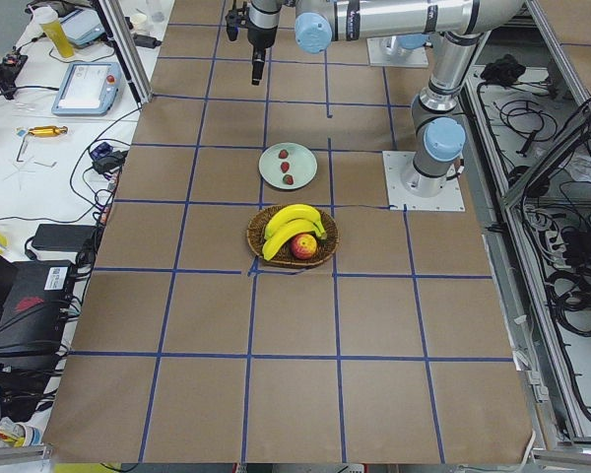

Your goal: Collect all strawberries into plate

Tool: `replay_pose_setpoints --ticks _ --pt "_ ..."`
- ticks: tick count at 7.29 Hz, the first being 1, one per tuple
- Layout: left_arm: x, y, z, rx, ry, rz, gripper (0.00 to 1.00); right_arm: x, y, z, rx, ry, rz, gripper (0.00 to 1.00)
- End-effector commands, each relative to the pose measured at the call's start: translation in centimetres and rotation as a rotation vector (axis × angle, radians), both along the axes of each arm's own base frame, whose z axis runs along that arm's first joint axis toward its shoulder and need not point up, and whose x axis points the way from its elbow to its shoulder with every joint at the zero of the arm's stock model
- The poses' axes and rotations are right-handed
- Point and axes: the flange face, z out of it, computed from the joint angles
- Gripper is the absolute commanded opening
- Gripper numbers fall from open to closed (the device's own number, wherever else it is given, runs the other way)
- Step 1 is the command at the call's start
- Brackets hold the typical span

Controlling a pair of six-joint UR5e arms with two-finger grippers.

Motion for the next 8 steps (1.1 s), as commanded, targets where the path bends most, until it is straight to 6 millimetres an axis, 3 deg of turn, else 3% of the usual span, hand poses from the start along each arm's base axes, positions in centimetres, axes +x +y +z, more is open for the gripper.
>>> replay_pose_setpoints --ticks 1,5,8 --pt "0.1 -0.5 2.6 0.061 -0.010 -0.007 1.00 0.0 -0.2 0.4 -0.006 0.006 0.004 1.00" --pt "0.9 1.6 0.6 0.125 -0.092 -0.093 1.00 0.0 -0.7 0.7 -0.008 0.001 0.007 1.00" --pt "0.9 1.7 0.6 0.126 -0.100 -0.094 1.00 0.0 -0.7 0.7 -0.010 0.003 0.004 1.00"
